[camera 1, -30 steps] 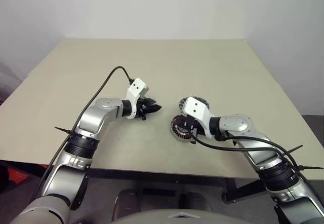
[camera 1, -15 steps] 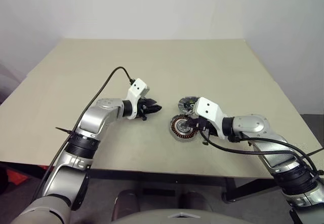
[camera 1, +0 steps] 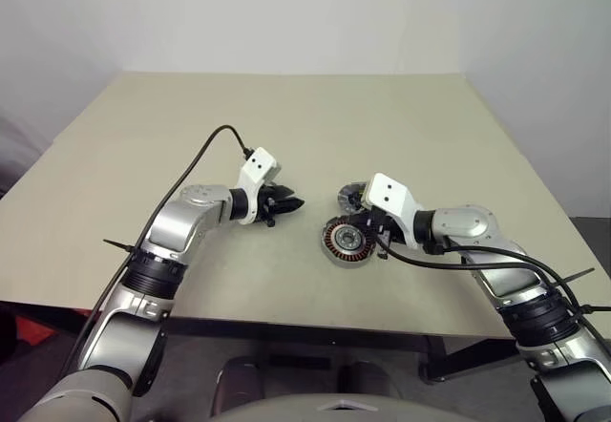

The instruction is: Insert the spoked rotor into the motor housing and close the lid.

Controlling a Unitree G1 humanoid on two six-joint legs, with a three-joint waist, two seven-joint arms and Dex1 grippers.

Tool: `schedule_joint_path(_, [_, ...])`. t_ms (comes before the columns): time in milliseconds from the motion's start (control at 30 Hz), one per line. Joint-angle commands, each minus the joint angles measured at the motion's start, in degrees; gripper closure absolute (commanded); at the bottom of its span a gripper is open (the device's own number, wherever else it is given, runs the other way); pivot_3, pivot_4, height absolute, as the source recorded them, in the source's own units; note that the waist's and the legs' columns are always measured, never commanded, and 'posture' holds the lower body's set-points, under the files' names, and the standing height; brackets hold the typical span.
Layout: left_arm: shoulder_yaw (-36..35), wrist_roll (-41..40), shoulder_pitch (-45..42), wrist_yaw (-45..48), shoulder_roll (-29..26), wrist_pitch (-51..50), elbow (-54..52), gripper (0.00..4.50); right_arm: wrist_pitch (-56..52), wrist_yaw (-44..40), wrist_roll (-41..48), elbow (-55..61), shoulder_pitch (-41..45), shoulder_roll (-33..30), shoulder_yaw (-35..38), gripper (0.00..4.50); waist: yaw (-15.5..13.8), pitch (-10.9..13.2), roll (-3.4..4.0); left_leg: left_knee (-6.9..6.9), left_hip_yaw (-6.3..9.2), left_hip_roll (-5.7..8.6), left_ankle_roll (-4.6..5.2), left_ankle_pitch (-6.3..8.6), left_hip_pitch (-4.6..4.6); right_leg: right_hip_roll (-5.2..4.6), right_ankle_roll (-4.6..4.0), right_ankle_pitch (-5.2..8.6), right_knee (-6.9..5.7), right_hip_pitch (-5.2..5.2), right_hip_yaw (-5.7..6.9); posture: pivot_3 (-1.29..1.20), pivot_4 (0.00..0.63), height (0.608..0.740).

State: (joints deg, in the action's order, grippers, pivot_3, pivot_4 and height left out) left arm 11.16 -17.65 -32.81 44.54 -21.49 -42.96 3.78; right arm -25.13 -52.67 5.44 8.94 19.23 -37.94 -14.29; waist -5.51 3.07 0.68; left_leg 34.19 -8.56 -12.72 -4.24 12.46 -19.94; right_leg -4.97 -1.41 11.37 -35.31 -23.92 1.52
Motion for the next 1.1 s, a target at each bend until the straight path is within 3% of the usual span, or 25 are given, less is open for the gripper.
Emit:
schedule_joint_path(33, [-0.79,-0.08,-0.41,0.23,-0.42,0.90,-1.46,2.54,2.80,-0.18,-1.09,-2.08,0.63,0.55,-0.72,4.50,0.02,0.00,0.00,0.00,0.00,0.00,0.00,0.00,0.00,0.00,0.00,0.00,0.00,0.00,0.00,0.00,0.000,0.740])
schedule_joint_path(367, [-1.11,-0.09,-0.36,0.03,-0.74,0.88,-1.43,2.54,12.12,-0.20,-3.62,-13.11,-1.97,1.77,-1.91,4.50,0.10,-0.07,-0.10,0.02,0.00,0.00,0.00,0.00,0.16,0.00,0.00,0.00,-0.05,0.12,0.00,0.00,0.000,0.740])
schedule_joint_path(600, [-1.04,-0.10,-0.41,-0.08,-0.53,1.04,-0.99,2.54,12.06,-3.72,-0.80,-7.45,-3.78,-0.67,0.35,4.50,0.05,-0.07,-0.12,0.01,0.00,0.00,0.20,0.12,0.60,0.00,0.30,0.18,0.04,0.64,0.00,0.00,0.000,0.740])
schedule_joint_path(733, [-0.93,-0.12,-0.30,-0.12,-0.34,1.02,-0.98,2.54,10.74,-4.64,0.33,-3.78,-4.78,-1.58,1.31,4.50,0.05,-0.07,-0.12,-0.05,0.00,-0.02,0.26,0.16,0.58,0.01,0.06,0.04,0.11,0.63,0.01,0.00,0.000,0.740])
schedule_joint_path(1100, [-0.80,-0.06,-0.01,0.03,-0.32,1.10,-0.73,2.54,15.27,-3.89,-1.78,-6.89,-4.83,0.10,1.17,4.50,0.18,-0.07,-0.12,-0.09,-0.01,-0.02,0.28,0.17,0.48,0.01,0.04,0.03,0.32,0.62,0.04,0.00,0.000,0.740])
